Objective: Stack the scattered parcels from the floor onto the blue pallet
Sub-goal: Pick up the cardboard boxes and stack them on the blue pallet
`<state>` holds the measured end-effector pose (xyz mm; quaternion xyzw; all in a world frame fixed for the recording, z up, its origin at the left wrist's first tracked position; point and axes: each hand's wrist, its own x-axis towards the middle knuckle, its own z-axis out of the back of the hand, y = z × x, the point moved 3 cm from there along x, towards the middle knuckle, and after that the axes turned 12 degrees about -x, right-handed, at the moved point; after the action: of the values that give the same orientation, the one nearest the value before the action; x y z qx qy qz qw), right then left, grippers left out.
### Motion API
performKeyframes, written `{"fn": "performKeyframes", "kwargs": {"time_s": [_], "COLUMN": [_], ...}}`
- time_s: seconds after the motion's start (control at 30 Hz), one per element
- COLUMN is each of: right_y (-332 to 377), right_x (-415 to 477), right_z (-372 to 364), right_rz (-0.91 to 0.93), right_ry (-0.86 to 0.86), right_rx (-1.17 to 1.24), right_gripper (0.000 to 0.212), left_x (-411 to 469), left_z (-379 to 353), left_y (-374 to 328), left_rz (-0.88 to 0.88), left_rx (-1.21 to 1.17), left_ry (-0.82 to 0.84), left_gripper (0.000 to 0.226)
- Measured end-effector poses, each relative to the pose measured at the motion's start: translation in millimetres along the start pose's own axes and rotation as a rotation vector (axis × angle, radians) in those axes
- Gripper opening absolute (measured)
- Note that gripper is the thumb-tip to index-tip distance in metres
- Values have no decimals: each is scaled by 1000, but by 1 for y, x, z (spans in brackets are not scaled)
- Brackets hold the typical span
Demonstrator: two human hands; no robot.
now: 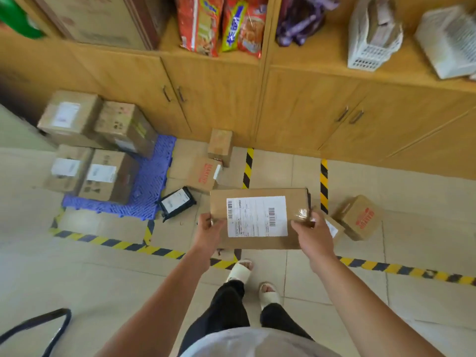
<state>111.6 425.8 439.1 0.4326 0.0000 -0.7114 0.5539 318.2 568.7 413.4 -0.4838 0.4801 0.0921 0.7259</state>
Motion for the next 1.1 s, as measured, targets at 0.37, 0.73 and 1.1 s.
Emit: {"fn": "performKeyframes", "kwargs": {"time_s": [0.37, 0.73, 1.1], "right_y": [29, 44, 98], "right_x": [-48, -129, -225], "right_z": [-22, -86, -217], "right_rz": [301, 417, 453], "right_ry": [278, 420, 304], "right_rx": [130, 24, -25], "right_gripper": [28, 17, 17], "left_x": [-100, -150, -118], "left_z": [93, 189, 360], "left_y": [11, 58, 56], "left_rz": [-174, -164, -173], "left_rx": [-330, -501, -531], "left_ry": [-314, -427, -329], "left_gripper": [12, 16, 19]}}
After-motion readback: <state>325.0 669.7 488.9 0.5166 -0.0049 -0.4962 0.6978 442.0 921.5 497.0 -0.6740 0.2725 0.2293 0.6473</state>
